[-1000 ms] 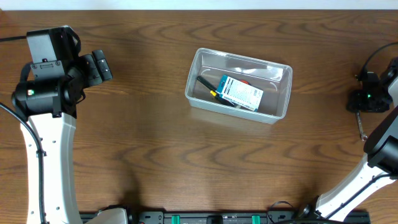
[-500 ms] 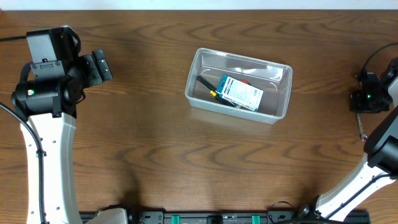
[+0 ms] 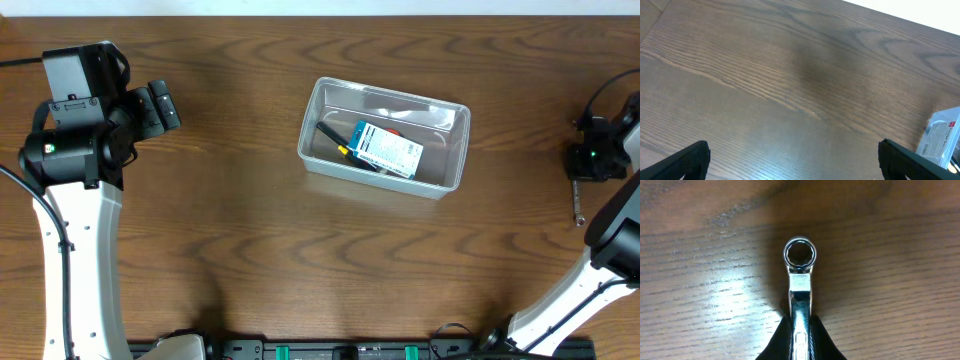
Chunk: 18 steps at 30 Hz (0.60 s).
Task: Pack container
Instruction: 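Lower the right gripper and grasp the silver wrench, then carry the wrench over the container with the right gripper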
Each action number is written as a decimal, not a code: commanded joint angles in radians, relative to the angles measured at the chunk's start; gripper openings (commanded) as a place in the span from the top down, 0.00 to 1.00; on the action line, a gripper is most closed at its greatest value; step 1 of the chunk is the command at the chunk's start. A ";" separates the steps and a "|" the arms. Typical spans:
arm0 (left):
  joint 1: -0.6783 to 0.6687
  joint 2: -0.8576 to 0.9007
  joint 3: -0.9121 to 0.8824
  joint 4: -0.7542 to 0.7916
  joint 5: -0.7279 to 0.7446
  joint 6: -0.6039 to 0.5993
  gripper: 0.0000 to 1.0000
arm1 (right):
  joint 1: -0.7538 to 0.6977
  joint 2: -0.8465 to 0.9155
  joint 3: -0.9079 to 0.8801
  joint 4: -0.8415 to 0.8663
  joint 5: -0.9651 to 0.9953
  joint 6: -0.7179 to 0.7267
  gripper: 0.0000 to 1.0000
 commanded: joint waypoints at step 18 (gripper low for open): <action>0.001 0.001 0.015 0.000 -0.016 0.013 0.02 | 0.311 -0.003 0.407 -0.148 0.000 0.079 0.99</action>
